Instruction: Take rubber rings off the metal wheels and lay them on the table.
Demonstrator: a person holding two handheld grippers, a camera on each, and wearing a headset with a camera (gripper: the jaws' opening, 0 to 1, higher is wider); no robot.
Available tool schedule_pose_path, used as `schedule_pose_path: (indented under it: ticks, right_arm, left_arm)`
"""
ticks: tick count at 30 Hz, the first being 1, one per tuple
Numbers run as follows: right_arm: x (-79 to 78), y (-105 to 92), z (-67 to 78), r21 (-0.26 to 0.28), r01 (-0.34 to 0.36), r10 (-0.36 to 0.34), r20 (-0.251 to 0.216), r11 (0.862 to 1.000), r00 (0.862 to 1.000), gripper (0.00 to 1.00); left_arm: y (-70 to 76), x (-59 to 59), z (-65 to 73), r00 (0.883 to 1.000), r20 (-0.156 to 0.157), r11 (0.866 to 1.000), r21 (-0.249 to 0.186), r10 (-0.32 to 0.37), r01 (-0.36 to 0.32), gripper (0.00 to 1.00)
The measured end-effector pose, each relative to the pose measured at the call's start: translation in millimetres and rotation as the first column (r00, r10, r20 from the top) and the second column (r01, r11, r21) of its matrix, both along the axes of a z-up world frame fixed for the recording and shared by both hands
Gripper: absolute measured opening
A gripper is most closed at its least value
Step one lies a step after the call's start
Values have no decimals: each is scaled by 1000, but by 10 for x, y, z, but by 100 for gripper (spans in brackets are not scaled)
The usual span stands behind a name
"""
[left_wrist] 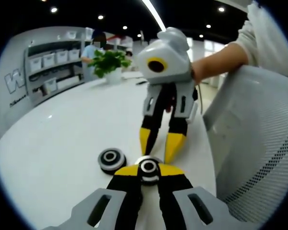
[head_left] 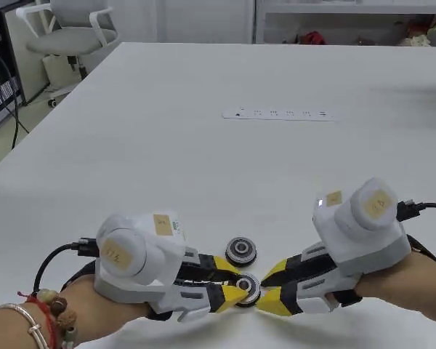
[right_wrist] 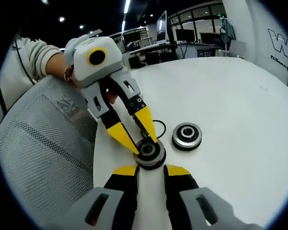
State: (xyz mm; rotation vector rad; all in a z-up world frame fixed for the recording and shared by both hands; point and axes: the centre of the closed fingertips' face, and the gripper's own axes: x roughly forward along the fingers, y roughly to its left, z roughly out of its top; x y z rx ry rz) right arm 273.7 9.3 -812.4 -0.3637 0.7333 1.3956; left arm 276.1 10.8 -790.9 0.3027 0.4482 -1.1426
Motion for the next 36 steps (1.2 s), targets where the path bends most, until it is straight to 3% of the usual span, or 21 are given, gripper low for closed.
schedule_pose_path:
  ticks: [2, 12, 14, 16, 17, 20, 22, 26, 28, 36]
  right_arm:
    - [19, 21, 0, 2, -10, 10, 33, 1000, 999, 18]
    - [3, 9, 4, 11, -2, 2, 4, 1000, 1000, 14]
    - [29, -35, -28, -16, 2, -1, 16, 1000, 1000, 8]
    - [31, -34, -12, 3, 3, -3, 9, 1000, 1000, 3]
    - [35, -28, -15, 2, 11, -11, -7, 1000, 1000, 3]
    - [44, -28, -13, 0, 14, -14, 1, 1000, 1000, 5]
    - [45, -32, -19, 3, 26, -26, -21, 1000, 999, 5]
    - [42, -28, -10, 38, 102, -96, -141, 994, 985, 4]
    - [61, -36, -19, 41, 100, -94, -117, 994, 989, 2]
    - [75, -32, -19, 24, 156, -150, -170, 987, 974, 0]
  left_arm:
    - [1, 0, -1, 1000, 0, 1000, -1, 0, 0, 14]
    - [11, -4, -3, 1000, -2, 1000, -2, 5, -5, 14]
    - [12, -5, -3, 1000, -3, 1000, -3, 6, -6, 14]
    - [13, -5, -3, 1000, -3, 1000, -5, 7, -7, 14]
    - [12, -5, -1, 1000, -3, 1000, -5, 8, -8, 14]
    - [11, -5, -1, 1000, -3, 1000, -6, 8, -8, 14]
    - [9, -5, 1, 1000, -4, 1000, -7, 10, -10, 14]
    - [10, -3, 1, 1000, -1, 1000, -5, 11, -11, 14]
    - [12, 2, 0, 1000, -2, 1000, -6, 13, -13, 14]
    - [18, -1, 3, 1000, -2, 1000, -5, 14, -14, 14]
